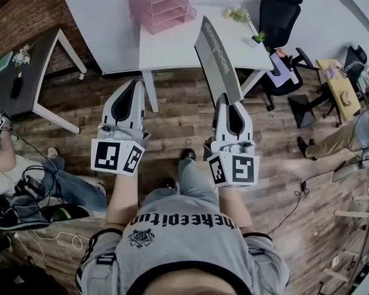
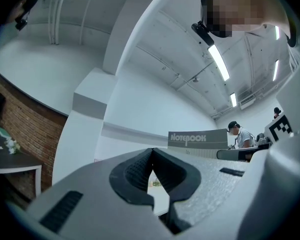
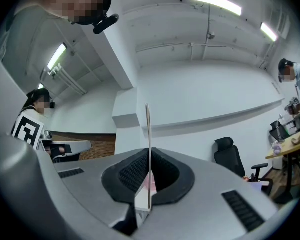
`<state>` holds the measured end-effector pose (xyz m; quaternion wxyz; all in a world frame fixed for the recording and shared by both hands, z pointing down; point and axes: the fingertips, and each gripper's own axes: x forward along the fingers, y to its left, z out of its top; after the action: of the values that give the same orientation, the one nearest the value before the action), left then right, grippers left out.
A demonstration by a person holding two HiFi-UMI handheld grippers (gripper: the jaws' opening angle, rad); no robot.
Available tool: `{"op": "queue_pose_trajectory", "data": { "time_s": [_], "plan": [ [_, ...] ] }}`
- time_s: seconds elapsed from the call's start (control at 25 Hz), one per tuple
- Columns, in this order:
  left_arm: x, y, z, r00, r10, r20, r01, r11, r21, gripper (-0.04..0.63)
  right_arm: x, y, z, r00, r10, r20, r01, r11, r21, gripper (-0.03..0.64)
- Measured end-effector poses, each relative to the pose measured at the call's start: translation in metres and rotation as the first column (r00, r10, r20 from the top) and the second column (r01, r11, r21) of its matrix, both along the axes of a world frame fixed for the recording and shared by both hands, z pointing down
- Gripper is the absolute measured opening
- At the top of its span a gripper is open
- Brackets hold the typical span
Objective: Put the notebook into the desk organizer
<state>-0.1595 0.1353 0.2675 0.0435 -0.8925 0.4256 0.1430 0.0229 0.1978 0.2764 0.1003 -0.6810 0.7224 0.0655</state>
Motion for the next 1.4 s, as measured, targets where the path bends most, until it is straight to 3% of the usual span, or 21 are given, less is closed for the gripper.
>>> {"op": "queue_pose_trajectory", "data": {
  "time_s": [0.32, 0.84, 1.4],
  "plan": [
    [0.019, -0.065, 0.004, 1.000, -0.013, -0.001, 0.013, 1.000, -0.001, 0.005, 0.020, -0.066, 0.005, 1.000, -0.012, 0.001, 0.012, 1.000, 0.002, 0.008],
    [0.063, -0.203, -0.013, 0.997, -0.074, 0.001, 0.074, 0.997, 0.024, 0.005, 0.067, -0.219, -0.010, 0.997, -0.080, -0.005, 0.080, 0.996, 0.029, 0.008],
    [0.098, -0.292, -0.017, 0.988, -0.153, 0.004, 0.153, 0.988, 0.034, 0.005, 0.103, -0.323, -0.012, 0.986, -0.165, -0.006, 0.165, 0.986, 0.038, 0.009]
  ]
}}
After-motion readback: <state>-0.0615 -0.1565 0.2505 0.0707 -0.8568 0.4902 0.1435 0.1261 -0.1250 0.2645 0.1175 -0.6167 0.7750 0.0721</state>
